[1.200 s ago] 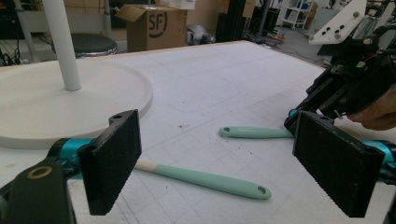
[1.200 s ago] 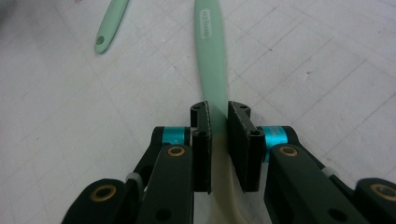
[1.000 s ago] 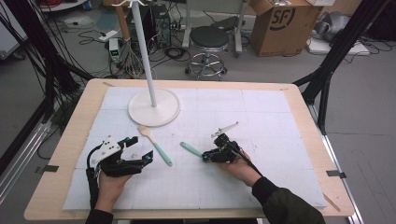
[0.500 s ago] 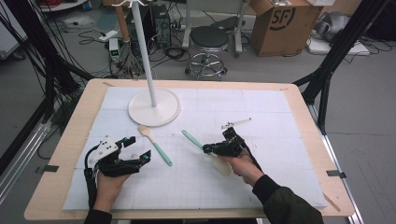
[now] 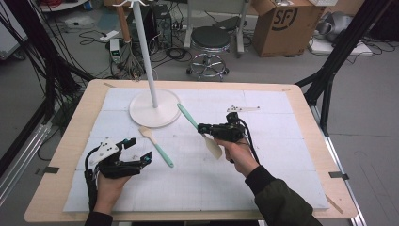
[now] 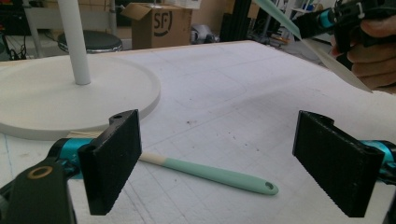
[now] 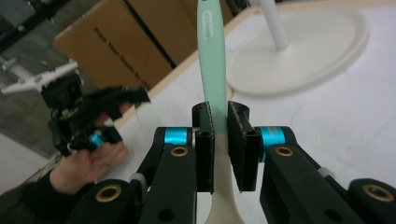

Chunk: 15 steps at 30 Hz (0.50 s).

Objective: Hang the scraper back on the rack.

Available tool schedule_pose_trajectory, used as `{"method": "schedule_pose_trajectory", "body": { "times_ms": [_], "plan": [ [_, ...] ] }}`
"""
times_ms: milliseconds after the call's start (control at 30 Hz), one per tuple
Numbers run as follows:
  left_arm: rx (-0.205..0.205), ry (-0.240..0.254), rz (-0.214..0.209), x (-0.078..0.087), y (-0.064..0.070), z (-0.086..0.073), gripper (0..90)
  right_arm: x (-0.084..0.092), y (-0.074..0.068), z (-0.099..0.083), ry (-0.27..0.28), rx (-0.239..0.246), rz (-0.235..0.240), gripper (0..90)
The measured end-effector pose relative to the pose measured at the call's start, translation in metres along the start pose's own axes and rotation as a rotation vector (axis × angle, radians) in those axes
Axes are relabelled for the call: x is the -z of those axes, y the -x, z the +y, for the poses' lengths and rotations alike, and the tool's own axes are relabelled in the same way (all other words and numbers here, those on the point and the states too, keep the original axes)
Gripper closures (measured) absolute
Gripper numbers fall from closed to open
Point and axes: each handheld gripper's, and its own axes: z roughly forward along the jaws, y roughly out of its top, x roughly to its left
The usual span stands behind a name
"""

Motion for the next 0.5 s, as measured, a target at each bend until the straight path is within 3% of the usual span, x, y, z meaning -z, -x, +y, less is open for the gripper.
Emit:
{"method": "schedule_pose_trajectory", "body": {
  "times_ms": [200, 500],
  "plan": [
    [0.007, 0.0, 0.01, 0.0, -0.001, -0.001, 16.2, -0.002, -0.004, 0.016, 0.094, -0.005, 0.036, 82.0],
    [0.014, 0.007, 0.009, 0.002, -0.002, -0.001, 16.2, -0.015, -0.016, 0.044, 0.177, 0.008, 0.121, 82.0]
  ]
}}
